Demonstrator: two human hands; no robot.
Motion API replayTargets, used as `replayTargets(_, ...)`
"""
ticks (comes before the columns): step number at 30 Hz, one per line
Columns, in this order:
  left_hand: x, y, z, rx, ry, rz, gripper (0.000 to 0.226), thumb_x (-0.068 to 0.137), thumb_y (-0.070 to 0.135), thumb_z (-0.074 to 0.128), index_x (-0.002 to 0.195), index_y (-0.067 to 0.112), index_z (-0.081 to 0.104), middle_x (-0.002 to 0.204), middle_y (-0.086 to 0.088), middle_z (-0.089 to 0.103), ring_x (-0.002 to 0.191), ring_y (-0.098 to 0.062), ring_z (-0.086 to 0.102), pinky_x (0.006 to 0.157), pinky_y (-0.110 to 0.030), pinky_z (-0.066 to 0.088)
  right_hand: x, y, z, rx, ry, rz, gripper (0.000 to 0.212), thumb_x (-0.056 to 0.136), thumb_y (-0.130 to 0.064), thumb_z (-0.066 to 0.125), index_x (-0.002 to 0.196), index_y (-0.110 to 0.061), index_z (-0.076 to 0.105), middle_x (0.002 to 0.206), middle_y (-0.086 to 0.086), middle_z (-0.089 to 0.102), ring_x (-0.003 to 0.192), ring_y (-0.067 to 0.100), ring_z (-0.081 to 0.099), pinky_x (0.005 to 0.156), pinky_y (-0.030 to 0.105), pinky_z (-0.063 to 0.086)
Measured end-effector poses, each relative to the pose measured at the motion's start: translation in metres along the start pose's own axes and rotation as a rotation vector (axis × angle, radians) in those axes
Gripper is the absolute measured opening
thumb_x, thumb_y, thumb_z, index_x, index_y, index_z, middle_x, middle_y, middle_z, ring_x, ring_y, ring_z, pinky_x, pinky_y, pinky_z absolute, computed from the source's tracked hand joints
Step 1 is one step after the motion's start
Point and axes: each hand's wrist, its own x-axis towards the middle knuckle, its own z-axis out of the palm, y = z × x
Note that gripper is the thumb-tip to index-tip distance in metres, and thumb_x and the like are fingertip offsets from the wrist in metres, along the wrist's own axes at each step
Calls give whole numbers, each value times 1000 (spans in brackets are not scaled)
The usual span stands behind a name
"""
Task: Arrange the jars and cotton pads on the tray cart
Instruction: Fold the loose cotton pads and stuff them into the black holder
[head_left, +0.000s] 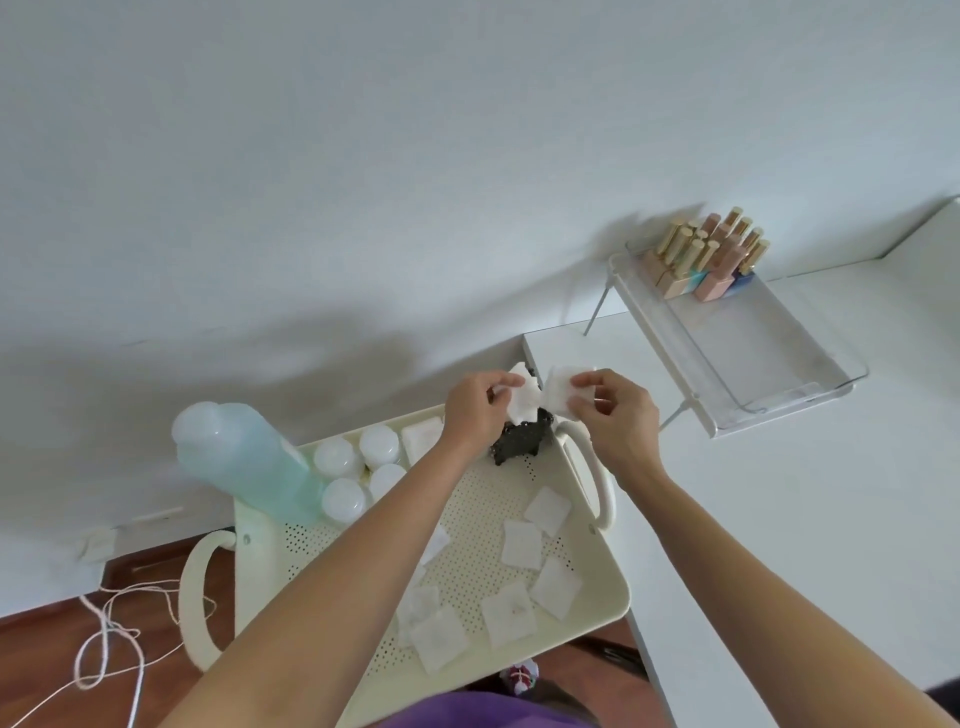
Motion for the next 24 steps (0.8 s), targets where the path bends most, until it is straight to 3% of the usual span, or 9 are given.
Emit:
replayTargets(3, 8, -7, 9, 170, 8, -21, 26, 87, 6, 51, 96, 23, 69, 102, 0, 72, 102, -24, 61, 93, -38, 44, 9, -2, 6, 4, -12, -15, 19, 79, -9, 71, 94, -21, 71, 82, -4, 70, 68, 17, 67, 61, 19, 50)
replayTargets(6, 9, -11, 12, 349, 81, 30, 23, 85, 8, 55, 99, 24, 62, 99, 1, 71, 104, -22, 54, 85, -32, 26, 17, -3, 14, -7, -53, -47, 23, 77, -8, 73, 95, -22, 70, 86, -6, 67, 63, 10, 67, 54, 6, 46)
replayTargets(8, 9, -9, 12, 403, 122, 89, 22, 84, 9, 58, 100, 23, 60, 98, 3, 70, 100, -22, 52, 82, -30, 22, 22, -3, 21, -42, -96, -64, 24, 77, -7, 73, 96, -22, 70, 87, -4, 66, 65, 11, 67, 54, 8, 47)
replayTargets(13, 0, -9, -1, 237, 185, 121, 20, 83, 0, 60, 99, 12, 64, 102, -3, 63, 100, -25, 56, 88, -38, 44, 32, 0, 41, -213, -202, -159, 20, 88, -6, 62, 102, -17, 70, 79, 6, 68, 70, 18, 61, 66, 28, 50)
replayTargets(16, -15, -12, -19, 165, 226, 131, 24, 84, -7, 57, 102, 7, 63, 105, -8, 60, 100, -22, 56, 88, -27, 46, 34, 2, 55, -379, -280, -254, 23, 93, -10, 56, 111, -16, 70, 86, 11, 65, 84, 29, 61, 74, 35, 52)
replayTargets(19, -38, -16, -38, 105, 219, 105, 19, 86, -2, 59, 101, 8, 64, 102, -4, 63, 88, -15, 59, 75, -16, 44, 34, 3, 63, -556, -306, -345, 29, 95, -8, 50, 114, -18, 69, 78, -3, 57, 97, 31, 51, 81, 37, 48)
replayTargets(21, -55, -21, -52, 44, 186, 59, 13, 88, 3, 60, 97, 10, 65, 94, 3, 67, 80, -10, 60, 68, -11, 46, 35, 2, 64, -708, -324, -412, 32, 96, -8, 44, 114, -20, 67, 89, 1, 67, 99, 28, 44, 85, 34, 40)
replayTargets(24, -81, -34, -76, -17, 89, -47, 8, 88, 11, 64, 93, 18, 67, 86, 11, 68, 77, -2, 62, 70, -9, 50, 32, -1, 63, -837, -340, -461, 41, 91, 1, 38, 117, -20, 62, 98, 4, 67, 98, 27, 43, 84, 33, 37)
